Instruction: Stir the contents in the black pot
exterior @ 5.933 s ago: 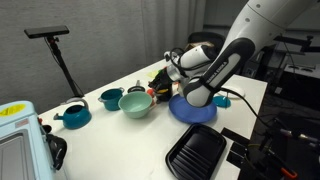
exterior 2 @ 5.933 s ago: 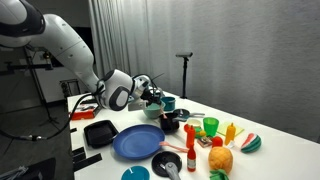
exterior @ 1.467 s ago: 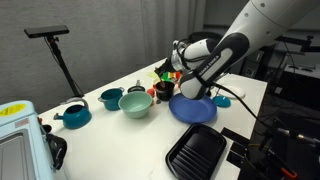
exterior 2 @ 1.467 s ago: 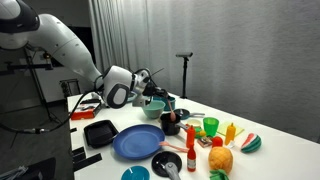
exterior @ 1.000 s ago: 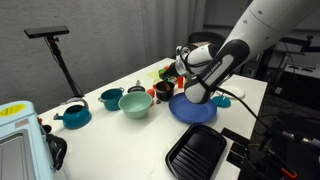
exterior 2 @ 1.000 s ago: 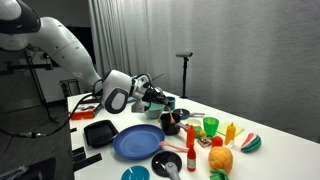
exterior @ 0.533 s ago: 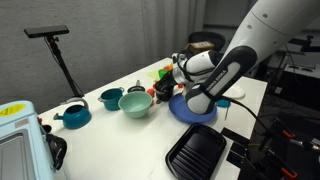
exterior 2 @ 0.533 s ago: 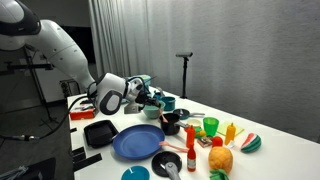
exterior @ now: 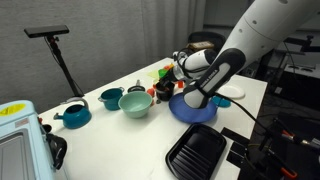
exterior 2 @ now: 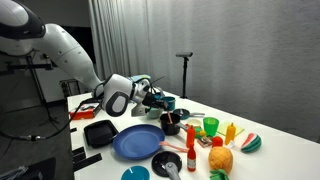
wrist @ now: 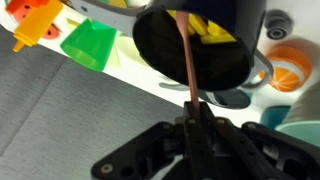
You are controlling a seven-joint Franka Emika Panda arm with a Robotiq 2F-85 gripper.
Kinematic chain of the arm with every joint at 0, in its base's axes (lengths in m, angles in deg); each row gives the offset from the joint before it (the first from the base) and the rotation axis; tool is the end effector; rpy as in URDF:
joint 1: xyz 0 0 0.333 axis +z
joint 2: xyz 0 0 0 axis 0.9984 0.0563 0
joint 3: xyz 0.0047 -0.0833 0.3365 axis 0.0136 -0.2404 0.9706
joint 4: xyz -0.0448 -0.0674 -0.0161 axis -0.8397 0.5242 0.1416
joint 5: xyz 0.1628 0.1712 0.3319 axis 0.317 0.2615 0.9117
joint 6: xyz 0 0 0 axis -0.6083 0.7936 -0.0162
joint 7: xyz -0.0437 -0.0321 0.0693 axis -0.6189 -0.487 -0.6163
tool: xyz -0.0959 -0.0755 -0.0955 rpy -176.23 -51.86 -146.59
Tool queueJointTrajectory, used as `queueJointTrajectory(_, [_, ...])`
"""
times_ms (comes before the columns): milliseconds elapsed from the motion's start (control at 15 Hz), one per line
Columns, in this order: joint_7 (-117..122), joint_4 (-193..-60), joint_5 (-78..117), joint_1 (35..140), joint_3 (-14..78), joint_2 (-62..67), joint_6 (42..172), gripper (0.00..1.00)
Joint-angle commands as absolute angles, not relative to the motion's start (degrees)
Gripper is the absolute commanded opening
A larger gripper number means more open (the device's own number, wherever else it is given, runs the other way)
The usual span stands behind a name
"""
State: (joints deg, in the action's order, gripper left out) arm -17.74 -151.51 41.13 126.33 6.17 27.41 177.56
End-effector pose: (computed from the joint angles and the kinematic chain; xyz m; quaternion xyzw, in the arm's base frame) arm 0.6873 0.1089 0.2230 0.8697 0.1576 0.4439 0.1473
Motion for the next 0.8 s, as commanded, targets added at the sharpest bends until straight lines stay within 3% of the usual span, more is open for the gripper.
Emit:
queueJointTrajectory(0, [-17.52, -149.03, 45.0, 126.65, 2.1, 30.9, 175.59, 0.02])
queueJointTrajectory(733, [-17.96, -150.9, 43.31, 130.14, 1.43, 26.0, 179.28, 0.02])
